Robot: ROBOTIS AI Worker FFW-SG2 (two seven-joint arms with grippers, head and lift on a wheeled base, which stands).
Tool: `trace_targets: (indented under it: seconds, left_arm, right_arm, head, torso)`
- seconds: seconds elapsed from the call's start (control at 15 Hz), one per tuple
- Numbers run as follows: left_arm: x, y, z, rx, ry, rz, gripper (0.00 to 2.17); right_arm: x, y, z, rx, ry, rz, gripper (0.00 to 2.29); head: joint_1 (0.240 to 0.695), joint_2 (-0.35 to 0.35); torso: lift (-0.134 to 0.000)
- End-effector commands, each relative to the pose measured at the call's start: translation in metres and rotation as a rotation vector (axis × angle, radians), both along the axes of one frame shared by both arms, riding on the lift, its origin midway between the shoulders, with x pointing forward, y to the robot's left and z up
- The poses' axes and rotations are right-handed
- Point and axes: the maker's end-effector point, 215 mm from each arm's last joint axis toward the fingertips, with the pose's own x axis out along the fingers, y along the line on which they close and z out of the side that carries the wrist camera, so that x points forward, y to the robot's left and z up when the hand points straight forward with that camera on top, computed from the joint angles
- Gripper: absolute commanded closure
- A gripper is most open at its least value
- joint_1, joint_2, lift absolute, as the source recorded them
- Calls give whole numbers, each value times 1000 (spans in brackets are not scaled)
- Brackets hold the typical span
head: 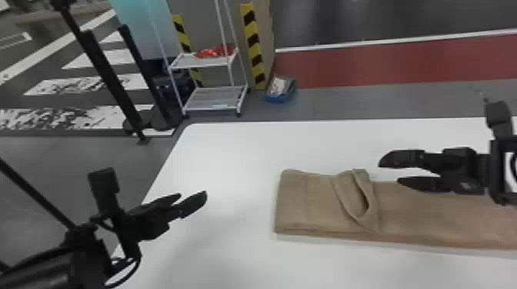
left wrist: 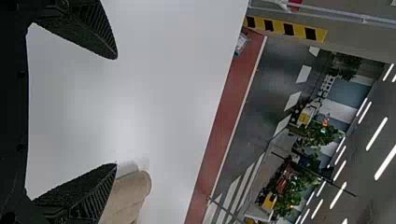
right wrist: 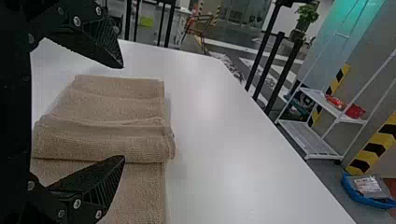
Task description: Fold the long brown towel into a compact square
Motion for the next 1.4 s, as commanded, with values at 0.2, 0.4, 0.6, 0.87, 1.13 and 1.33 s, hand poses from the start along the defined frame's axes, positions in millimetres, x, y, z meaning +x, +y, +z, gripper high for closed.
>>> trace_targets:
  seconds: [0.2,0.4,0.6,0.87,1.13,1.33]
  left_arm:
    - [4,5,7,17,-15,-5,66]
    - [-2,10,3,16,-6,5,66]
    - [-11,14,-6,20,13,13,66]
    - [-18,23,-9,22,21,29,66]
    - [-19,24,-9,22,21,27,70]
    - [-21,25,-10,22,22,26,70]
  right_arm:
    - [14,40,-10,-405,-314,230,211]
    - [0,67,-16,-485,-410,327,208]
    - [15,87,9,-606,-628,474,208]
    - [-3,94,-5,-661,-601,546,201]
    - [-33,87,-31,-644,-487,518,198]
    - [-38,74,-40,-657,-426,480,208]
  head:
    - [695,289]
    - [695,321]
    - [695,350]
    - [695,350]
    - [695,350]
    - [695,350]
  torso:
    - [-124]
    - [-124]
    - [-124]
    - [-124]
    - [-124]
    - [-124]
